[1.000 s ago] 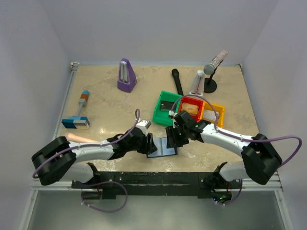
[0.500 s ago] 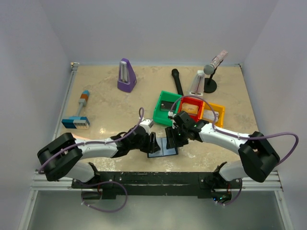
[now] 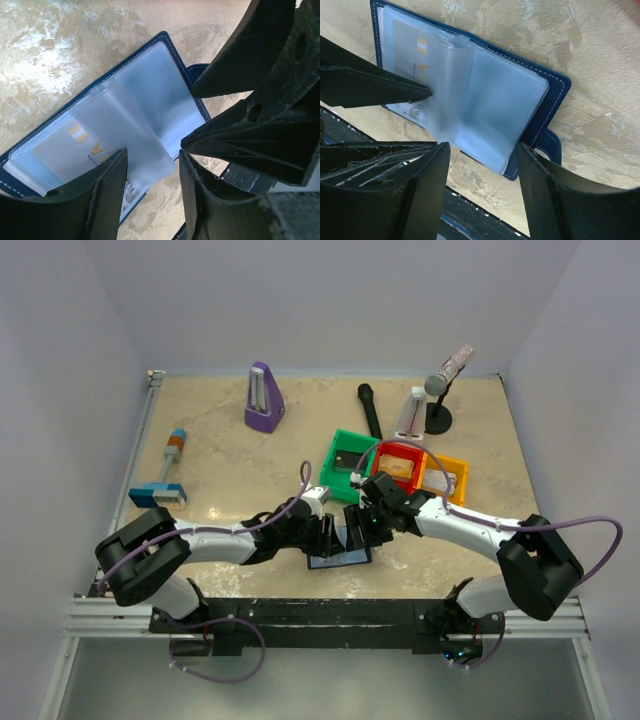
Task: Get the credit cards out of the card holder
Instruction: Remove the credit card from the card holder.
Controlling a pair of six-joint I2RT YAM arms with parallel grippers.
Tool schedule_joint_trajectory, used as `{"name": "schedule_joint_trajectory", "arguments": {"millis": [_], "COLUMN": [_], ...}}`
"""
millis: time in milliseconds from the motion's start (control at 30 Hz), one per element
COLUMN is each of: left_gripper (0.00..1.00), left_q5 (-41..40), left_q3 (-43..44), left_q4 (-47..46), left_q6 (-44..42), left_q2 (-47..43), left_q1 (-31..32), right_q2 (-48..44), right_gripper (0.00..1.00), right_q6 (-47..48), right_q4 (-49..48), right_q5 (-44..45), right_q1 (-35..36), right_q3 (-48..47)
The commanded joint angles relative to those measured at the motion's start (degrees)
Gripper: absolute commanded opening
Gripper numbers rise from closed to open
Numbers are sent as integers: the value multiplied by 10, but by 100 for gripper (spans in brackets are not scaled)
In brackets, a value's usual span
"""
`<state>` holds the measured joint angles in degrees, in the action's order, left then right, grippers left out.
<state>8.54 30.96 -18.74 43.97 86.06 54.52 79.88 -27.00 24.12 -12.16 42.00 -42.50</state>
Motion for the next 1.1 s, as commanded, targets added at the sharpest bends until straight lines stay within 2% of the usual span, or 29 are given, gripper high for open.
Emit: {"name": "schedule_joint_trajectory", "arguments": {"millis": [0,233,567,833,1067], "left_gripper": [50,50,50,50,50], "left_q5": [25,38,55,61,64], "left_q3": [16,6,14,14,8], "left_q4": [-52,-102,-146,-188,-244], "left_q6": [2,7,16,26,36], "left_q2": [13,19,46,60,69], "left_q1": [3,3,3,3,5], "right_q2": [-10,6,-12,17,25], "right_gripper": [60,60,63,64,64], "right_q6": [-3,-9,-19,-45,-61], "right_q4": [-7,-3,-24,-67,-89], "right_q5": [-6,-8,-15,-69,-79], "right_q1": [2,2,3,3,3], "right_q3": [-8,-27,-2,5,14]}}
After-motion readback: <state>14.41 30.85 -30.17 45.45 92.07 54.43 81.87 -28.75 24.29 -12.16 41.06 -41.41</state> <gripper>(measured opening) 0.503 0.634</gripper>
